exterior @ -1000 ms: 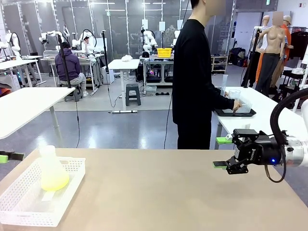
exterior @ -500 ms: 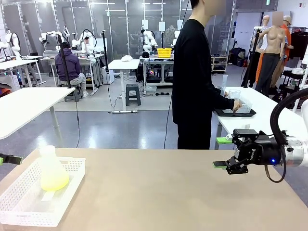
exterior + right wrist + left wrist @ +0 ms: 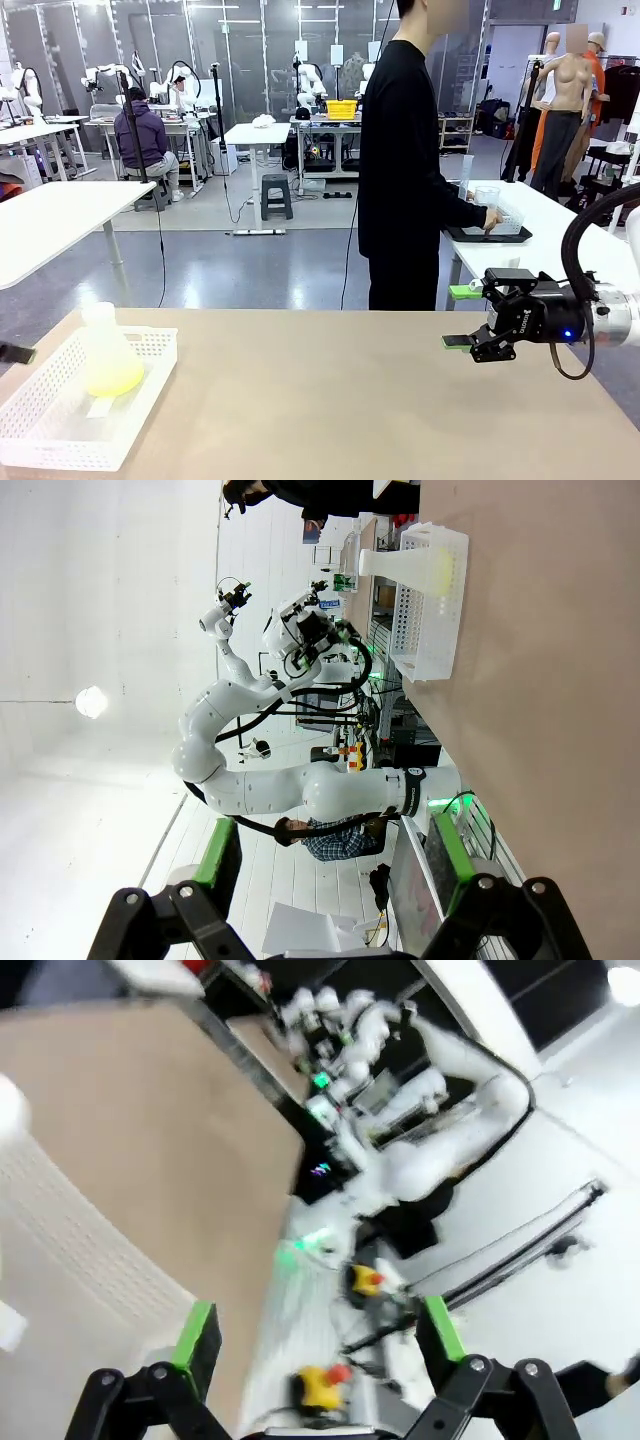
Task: Prepare the solutions needed for the experiment.
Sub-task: When the human places the Big flask in the center of the table, pick up the Big flask and place it in the left Organizing basket.
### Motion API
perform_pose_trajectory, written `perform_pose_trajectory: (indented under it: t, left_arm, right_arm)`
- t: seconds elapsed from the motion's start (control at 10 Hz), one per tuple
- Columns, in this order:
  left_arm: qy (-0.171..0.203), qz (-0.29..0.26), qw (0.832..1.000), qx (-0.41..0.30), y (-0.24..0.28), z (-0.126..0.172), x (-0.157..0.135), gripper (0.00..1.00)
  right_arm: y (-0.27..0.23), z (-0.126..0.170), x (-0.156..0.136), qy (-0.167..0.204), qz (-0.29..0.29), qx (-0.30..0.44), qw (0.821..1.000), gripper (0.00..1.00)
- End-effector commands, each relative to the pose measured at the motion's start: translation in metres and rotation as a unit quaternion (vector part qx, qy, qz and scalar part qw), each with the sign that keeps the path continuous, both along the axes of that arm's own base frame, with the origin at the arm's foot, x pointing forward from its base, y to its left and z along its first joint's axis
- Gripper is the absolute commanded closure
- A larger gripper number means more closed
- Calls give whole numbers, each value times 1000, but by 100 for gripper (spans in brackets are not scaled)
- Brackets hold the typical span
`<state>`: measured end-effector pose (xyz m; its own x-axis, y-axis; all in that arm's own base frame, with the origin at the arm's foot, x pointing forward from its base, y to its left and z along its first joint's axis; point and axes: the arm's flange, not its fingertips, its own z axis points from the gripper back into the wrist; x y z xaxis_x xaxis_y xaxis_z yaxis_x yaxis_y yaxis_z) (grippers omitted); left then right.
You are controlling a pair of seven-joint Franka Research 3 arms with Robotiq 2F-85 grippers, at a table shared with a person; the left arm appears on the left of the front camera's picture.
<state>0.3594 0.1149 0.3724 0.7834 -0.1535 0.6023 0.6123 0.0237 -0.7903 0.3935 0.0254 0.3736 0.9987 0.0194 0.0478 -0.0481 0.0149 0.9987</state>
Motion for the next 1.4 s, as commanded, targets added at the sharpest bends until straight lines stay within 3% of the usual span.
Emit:
perform_pose_trajectory:
  t: [0.0, 0.1, 0.3, 0.5, 0.8, 0.9, 1.3]
  left_arm:
    - [103, -24, 994, -12, -19, 9, -12, 0]
    - [155, 15, 987, -26, -25, 5, -9, 0]
    - [207, 47, 974, -73, -32, 5, 3, 0]
    - [225, 85, 968, -78, -39, 3, 11, 0]
    - [250, 53, 965, -61, -43, 5, 12, 0]
    - [232, 63, 968, -76, -34, 0, 13, 0]
    - [232, 63, 968, -76, -34, 0, 13, 0]
  right_arm:
    - [0, 1, -1, -6, -1, 4, 1000, 6]
    - [0, 1, -1, -6, -1, 4, 1000, 6]
    - [0, 1, -1, -6, -1, 4, 1000, 6]
    - [0, 1, -1, -6, -1, 4, 1000, 6]
    - [0, 1, -1, -6, -1, 4, 1000, 6]
    - [0, 1, -1, -6, -1, 4, 1000, 6]
    - [0, 1, -1, -6, -1, 4, 1000, 6]
